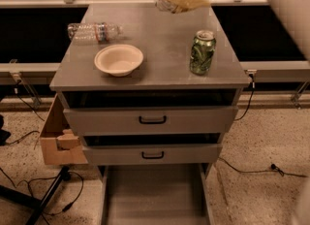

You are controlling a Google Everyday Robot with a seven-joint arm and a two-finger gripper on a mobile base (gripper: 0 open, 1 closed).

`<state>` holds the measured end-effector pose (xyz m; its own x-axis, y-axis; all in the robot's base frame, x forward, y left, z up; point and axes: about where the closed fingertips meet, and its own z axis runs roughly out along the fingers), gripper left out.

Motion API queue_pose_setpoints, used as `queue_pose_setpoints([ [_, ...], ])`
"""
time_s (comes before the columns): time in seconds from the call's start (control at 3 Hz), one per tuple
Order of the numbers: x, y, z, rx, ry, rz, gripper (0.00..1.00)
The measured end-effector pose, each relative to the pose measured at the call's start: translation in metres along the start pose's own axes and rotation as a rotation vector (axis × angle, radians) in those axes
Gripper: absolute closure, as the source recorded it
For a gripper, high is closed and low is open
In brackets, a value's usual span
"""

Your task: Pick brown chip bag from bottom drawer and place on counter

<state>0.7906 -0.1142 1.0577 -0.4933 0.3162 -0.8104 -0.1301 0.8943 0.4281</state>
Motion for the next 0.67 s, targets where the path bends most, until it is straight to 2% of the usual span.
queue_pose_setpoints([
  [0.33, 0.002, -0.005, 0.035, 0.025, 0.013, 0.01, 1.0],
  [0.67, 0.01, -0.021, 0.066, 0.082, 0.041, 0.009, 1.0],
])
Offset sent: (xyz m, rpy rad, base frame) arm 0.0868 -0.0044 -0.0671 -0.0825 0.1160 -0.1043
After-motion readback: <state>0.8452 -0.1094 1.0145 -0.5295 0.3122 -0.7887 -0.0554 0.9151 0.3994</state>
